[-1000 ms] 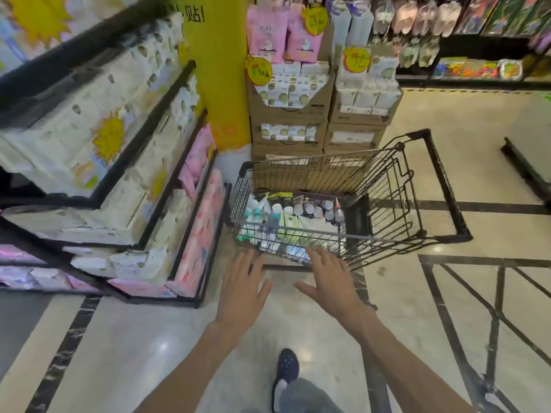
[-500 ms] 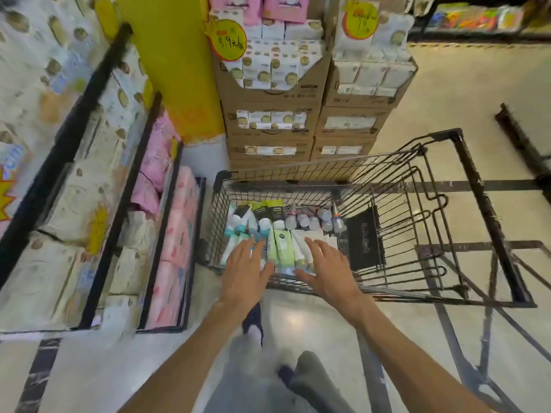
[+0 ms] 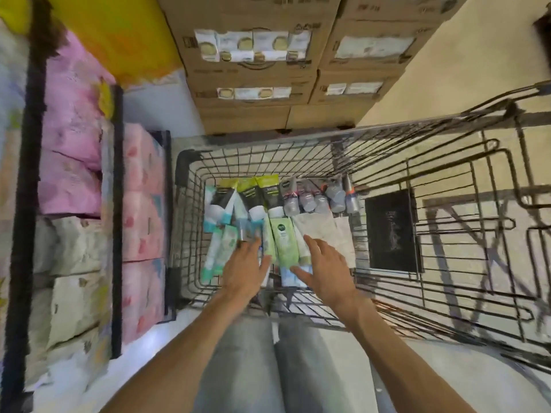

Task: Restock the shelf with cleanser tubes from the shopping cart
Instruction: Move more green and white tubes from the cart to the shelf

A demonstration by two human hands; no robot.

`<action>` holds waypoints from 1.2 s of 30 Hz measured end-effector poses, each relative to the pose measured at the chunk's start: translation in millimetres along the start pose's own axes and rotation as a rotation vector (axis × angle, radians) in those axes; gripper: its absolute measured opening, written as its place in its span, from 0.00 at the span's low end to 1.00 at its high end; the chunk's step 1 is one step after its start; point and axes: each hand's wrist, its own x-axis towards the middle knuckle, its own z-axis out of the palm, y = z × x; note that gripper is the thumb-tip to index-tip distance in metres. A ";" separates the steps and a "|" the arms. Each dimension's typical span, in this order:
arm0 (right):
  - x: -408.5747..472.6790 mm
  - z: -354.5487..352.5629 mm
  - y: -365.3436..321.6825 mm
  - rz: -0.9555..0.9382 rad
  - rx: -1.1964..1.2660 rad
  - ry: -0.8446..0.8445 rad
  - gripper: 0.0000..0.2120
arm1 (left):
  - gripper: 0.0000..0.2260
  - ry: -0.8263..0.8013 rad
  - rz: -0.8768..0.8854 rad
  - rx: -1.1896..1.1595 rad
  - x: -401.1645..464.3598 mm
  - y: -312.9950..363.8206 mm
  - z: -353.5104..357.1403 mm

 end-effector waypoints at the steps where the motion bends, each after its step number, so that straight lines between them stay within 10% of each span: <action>1: 9.0 9.8 3.4 0.007 0.007 -0.015 0.37 | 0.26 -0.031 -0.011 -0.004 13.2 -2.9 9.8; 15: 55.1 102.4 46.1 0.091 0.164 -0.117 0.35 | 0.18 0.149 -0.191 -0.289 113.0 -22.7 103.1; 36: 87.1 112.5 38.7 0.125 0.199 -0.195 0.30 | 0.26 0.172 -0.153 0.009 85.3 -45.7 73.0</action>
